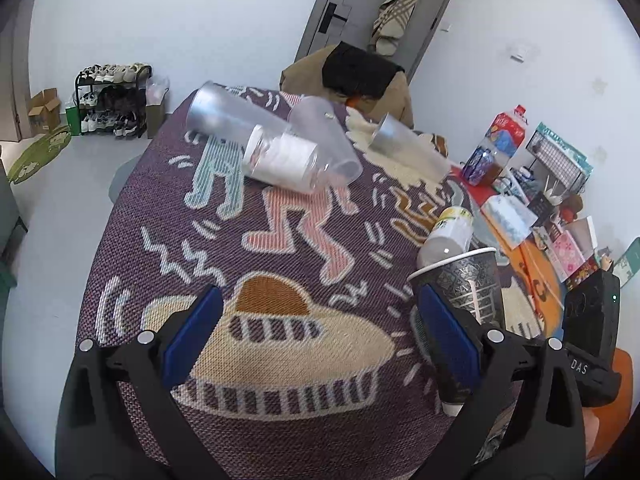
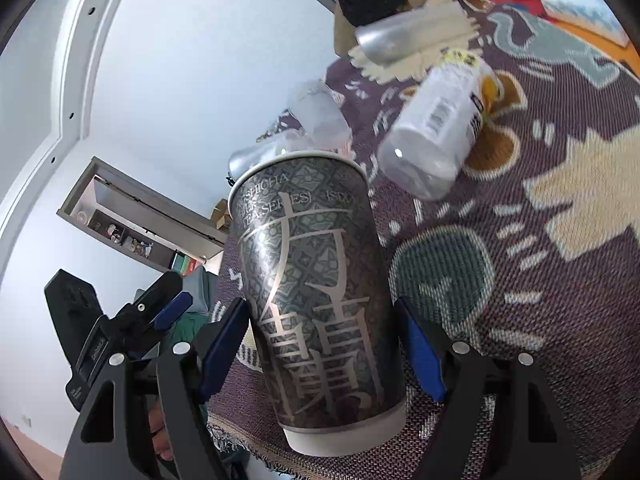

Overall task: Flip cup upright
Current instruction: 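Lift the grey cup with the right gripper and rotate it, then pass the grey cup into the left gripper, opening the right gripper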

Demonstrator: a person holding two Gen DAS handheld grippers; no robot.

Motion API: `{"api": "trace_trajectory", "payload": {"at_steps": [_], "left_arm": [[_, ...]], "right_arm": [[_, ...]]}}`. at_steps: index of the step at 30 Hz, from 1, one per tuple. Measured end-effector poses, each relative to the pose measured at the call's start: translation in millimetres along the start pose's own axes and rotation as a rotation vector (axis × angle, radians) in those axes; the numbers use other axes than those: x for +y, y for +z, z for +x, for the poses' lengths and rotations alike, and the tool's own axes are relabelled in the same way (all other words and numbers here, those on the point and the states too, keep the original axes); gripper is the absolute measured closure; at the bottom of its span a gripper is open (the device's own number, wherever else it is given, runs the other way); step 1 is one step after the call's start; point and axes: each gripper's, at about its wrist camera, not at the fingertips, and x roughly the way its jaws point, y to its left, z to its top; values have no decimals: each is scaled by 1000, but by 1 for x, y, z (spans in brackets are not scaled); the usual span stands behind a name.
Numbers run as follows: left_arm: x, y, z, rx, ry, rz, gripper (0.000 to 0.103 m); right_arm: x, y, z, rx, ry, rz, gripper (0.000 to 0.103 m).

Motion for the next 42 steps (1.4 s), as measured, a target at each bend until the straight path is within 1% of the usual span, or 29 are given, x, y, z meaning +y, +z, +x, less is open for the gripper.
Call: {"api": "trace_trajectory", "payload": {"at_steps": [3, 8, 10, 11, 13, 15, 16, 18, 21, 23, 26, 33, 36, 42], "left_arm": [[5, -6, 5, 25, 11, -3, 5], [7, -12, 13, 67, 21, -1, 5], [5, -13, 15, 78, 19, 5, 5], [4, -12, 16, 83, 17, 8, 5], [0, -10, 19, 93, 7, 8, 5], [-5, -5, 21, 88, -12, 0, 5], [-8, -3, 22, 87, -22, -2, 5], [-13, 1, 26, 97, -53, -11, 5], [-24, 5, 36, 139, -132, -30, 5], [-30, 5, 46, 180, -165, -47, 5], [-33, 3, 59, 223, -216, -88, 5], [-45, 1, 79, 292, -260, -107, 5], [-50, 1, 88, 325, -275, -106, 5], [-61, 1, 102, 365, -288, -96, 6]], "right_arm": [[-3, -5, 10, 19, -5, 17, 29], [-8, -10, 27, 40, -37, 49, 29], [-10, -8, 34, 43, -32, 53, 24], [-10, -7, 34, 38, -49, 44, 21], [-8, -5, 30, 24, -54, 27, 14], [-6, -2, 21, 2, -19, 4, 11], [-5, -1, 15, -12, -10, -12, 9], [-4, 1, 4, -37, 3, -42, 7], [-9, 3, -14, -72, 15, -78, 7], [-14, 3, -27, -105, 17, -96, 7], [-22, 1, -40, -143, -5, -112, 7], [-52, -3, -69, -197, -80, -134, 7], [-63, -6, -74, -210, -120, -145, 7], [-72, -14, -77, -209, -146, -166, 7]]}}
